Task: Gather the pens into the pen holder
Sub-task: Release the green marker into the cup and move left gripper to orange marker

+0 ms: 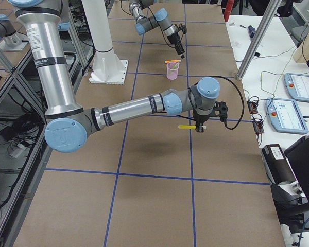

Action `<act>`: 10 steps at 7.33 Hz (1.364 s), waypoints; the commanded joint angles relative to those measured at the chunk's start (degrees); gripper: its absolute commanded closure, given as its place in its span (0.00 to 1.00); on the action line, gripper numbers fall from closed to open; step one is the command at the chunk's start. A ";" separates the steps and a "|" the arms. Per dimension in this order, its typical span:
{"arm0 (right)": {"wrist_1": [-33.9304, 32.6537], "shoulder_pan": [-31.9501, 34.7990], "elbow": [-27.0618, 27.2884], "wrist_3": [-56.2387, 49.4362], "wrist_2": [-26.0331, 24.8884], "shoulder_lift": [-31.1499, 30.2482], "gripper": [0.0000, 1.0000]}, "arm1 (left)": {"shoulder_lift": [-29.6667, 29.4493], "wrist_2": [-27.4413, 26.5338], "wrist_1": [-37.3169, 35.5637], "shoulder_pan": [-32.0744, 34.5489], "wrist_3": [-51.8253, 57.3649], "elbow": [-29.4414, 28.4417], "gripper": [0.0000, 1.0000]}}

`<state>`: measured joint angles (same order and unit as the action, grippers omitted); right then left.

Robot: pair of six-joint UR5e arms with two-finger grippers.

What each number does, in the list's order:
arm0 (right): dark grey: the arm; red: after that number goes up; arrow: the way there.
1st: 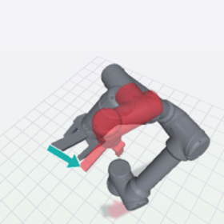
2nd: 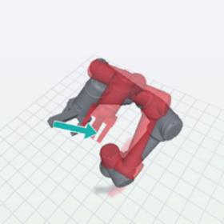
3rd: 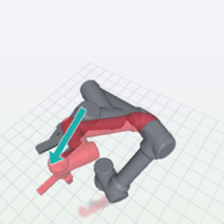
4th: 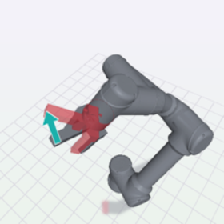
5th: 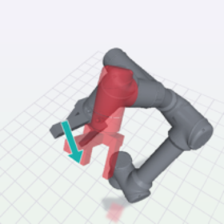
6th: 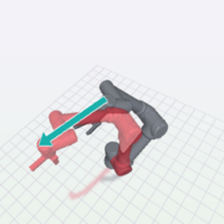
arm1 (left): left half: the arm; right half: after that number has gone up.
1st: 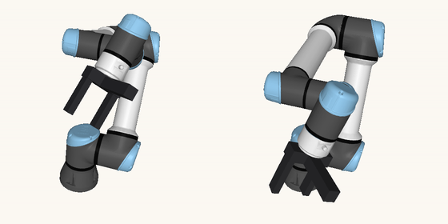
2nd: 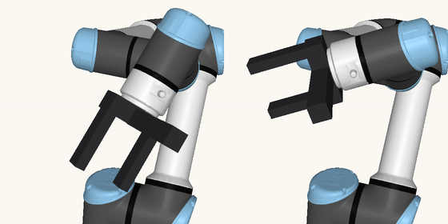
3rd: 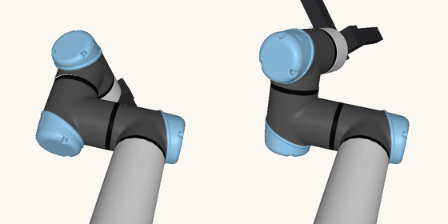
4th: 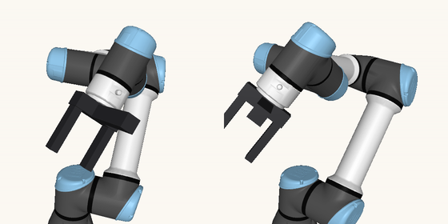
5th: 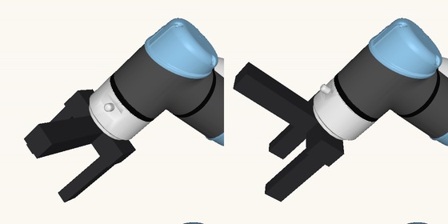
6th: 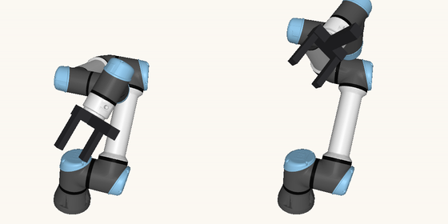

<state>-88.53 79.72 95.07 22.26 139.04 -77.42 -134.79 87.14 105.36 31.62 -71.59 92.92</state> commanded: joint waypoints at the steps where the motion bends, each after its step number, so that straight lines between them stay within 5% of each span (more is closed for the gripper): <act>1: -0.50 -1.32 1.52 1.47 0.09 0.60 1.00 | 0.05 16.69 -12.05 6.51 0.04 0.33 0.03; 6: -0.50 -3.08 2.14 1.56 0.00 0.69 1.00 | 3.75 20.00 -12.99 5.57 -1.01 -4.92 0.02; 8: -0.50 -3.43 2.05 1.56 -0.09 0.69 1.00 | 3.66 19.91 -2.40 4.07 -4.95 -11.94 0.04; 10: -0.50 -3.61 2.14 1.56 -0.09 0.78 1.00 | 3.83 19.91 -2.00 3.89 -4.44 -12.94 0.10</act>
<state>-89.03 76.20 97.17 23.82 138.96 -76.67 -131.04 107.06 102.34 35.73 -75.99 80.99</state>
